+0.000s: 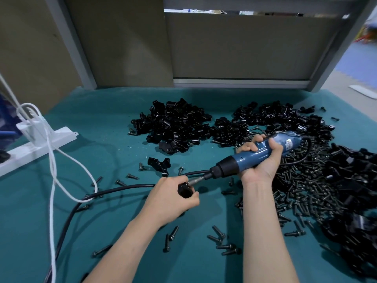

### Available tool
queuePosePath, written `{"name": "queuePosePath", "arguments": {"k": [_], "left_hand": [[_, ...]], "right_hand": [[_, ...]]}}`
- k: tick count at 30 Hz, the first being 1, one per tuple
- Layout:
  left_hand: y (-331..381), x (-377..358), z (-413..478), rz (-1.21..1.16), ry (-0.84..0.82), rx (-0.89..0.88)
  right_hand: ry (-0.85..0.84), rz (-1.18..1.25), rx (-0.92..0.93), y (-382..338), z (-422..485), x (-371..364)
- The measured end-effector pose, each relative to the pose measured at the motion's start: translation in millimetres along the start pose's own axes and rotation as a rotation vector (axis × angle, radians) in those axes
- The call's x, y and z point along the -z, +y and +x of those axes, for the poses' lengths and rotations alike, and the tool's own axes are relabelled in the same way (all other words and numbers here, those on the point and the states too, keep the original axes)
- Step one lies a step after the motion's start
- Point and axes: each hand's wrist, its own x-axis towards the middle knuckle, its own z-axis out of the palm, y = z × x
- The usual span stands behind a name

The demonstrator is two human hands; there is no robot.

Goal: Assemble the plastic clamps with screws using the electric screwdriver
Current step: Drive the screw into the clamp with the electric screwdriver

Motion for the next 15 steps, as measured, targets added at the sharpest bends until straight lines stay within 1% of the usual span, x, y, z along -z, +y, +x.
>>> {"name": "queuePosePath", "arguments": {"k": [11,12,13,15], "left_hand": [[1.8,1.6,-0.9,-0.010,-0.027,0.022],[3.1,2.7,-0.7,-0.072,-0.055,0.033],[4.7,3.8,-0.5,-0.187,-0.108,0.062],[6.9,6.1,-1.3,-0.499,-0.278,0.195]], "right_hand": [[-0.017,0.026,-0.031,1.1,0.9,5.0],[-0.029,0.041,-0.032,1.3,0.8,5.0],[-0.050,0.059,-0.033,1.2,0.5,5.0],[-0.137,0.095,-0.032,-1.1,-0.3,4.7]]}}
